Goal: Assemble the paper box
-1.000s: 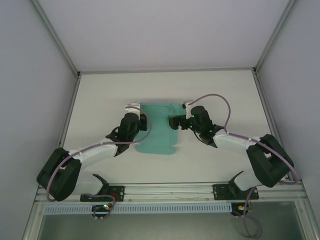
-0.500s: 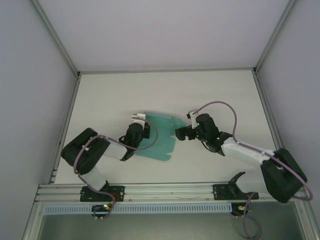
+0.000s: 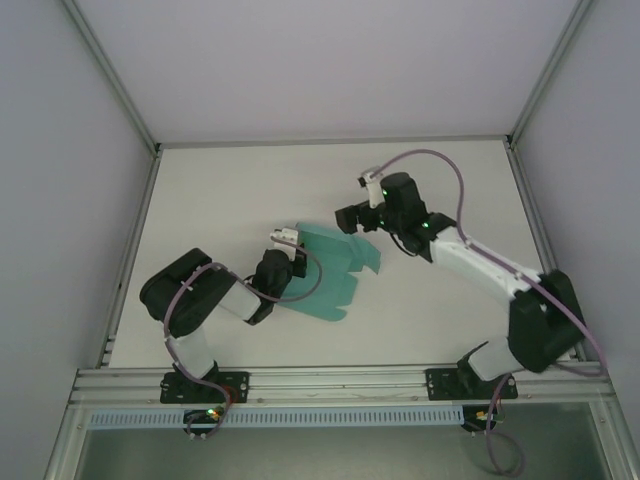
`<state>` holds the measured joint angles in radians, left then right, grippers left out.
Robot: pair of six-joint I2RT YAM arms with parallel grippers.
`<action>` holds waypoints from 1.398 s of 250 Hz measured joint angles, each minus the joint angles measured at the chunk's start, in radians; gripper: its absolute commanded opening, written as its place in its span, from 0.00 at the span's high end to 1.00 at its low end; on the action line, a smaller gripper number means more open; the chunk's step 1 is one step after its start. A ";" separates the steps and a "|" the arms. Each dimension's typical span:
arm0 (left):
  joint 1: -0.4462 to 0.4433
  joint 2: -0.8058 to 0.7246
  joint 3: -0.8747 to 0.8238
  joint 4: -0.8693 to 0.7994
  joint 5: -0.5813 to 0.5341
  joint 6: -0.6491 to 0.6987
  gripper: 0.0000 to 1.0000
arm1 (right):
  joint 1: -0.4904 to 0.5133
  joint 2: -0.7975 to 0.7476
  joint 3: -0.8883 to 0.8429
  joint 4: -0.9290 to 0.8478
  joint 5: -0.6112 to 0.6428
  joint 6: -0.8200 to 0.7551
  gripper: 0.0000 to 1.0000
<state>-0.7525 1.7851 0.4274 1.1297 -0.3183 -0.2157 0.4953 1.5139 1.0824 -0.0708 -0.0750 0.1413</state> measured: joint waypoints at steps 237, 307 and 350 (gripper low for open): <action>0.000 -0.005 0.000 -0.032 -0.003 0.011 0.88 | 0.050 0.245 0.035 0.034 -0.109 -0.075 0.00; 0.000 -0.013 0.005 -0.052 -0.006 0.027 1.00 | 0.057 0.228 0.025 0.043 -0.067 -0.093 0.00; -0.013 -0.013 0.007 -0.060 -0.023 0.026 1.00 | 0.045 0.123 -0.071 0.045 -0.060 -0.059 0.00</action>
<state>-0.7654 1.7718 0.4347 1.0702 -0.3408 -0.1898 0.5404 1.6367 1.0111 -0.0254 -0.1352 0.0826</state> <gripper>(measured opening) 0.066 0.996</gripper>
